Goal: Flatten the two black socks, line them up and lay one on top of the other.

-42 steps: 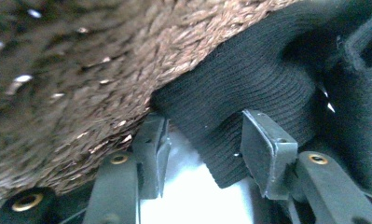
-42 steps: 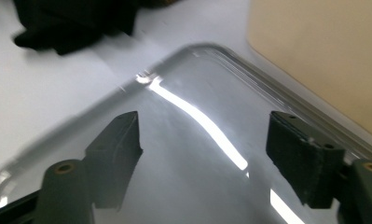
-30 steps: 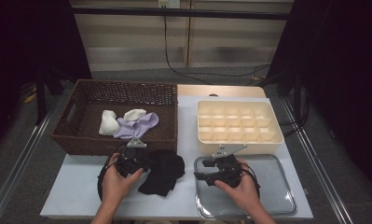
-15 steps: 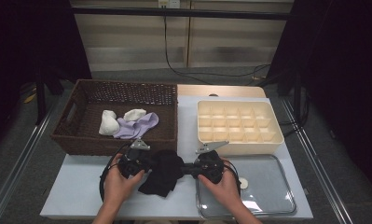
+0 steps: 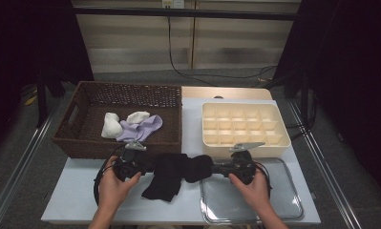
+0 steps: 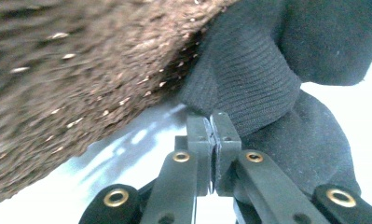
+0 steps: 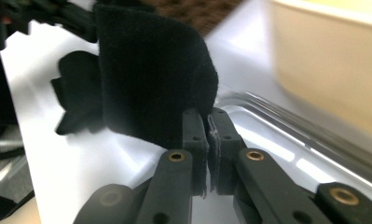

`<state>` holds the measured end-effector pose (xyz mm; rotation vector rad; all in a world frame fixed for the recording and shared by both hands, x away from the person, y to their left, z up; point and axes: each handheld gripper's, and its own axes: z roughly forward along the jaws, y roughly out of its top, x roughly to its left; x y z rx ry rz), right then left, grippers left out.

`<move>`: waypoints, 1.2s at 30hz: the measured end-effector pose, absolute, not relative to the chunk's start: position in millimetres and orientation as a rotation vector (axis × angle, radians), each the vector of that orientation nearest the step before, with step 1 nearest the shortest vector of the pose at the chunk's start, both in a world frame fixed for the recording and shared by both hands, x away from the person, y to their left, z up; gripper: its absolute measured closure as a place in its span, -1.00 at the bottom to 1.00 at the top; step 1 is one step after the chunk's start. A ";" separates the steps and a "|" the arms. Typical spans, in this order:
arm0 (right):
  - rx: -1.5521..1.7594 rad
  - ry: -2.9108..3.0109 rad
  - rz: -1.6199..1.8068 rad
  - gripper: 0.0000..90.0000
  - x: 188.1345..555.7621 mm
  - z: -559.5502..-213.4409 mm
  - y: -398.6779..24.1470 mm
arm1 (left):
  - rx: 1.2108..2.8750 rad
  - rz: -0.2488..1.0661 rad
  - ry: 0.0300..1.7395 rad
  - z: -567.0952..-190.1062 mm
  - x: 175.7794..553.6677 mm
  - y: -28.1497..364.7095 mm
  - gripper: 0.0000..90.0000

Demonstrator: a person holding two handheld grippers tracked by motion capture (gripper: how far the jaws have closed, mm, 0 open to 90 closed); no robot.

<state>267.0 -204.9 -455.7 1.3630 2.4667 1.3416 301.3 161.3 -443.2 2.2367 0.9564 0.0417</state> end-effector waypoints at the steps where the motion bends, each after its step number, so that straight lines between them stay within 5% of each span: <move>1: 1.375 2.454 1.346 0.92 266.2 -456.3 -211.7 | 2.239 0.036 0.955 -441.4 301.7 163.1 0.97; 10: 1.488 2.417 1.351 0.92 259.7 -461.5 -246.9 | 2.223 0.034 0.959 -441.9 302.9 161.9 0.97; 23: 1.491 2.446 1.286 0.92 258.3 -471.1 -245.1 | 2.218 0.064 0.958 -448.1 301.9 162.9 0.96; 36: 1.514 2.425 1.268 0.91 251.1 -474.0 -255.1 | 2.190 -0.013 0.925 -445.5 290.1 156.7 0.46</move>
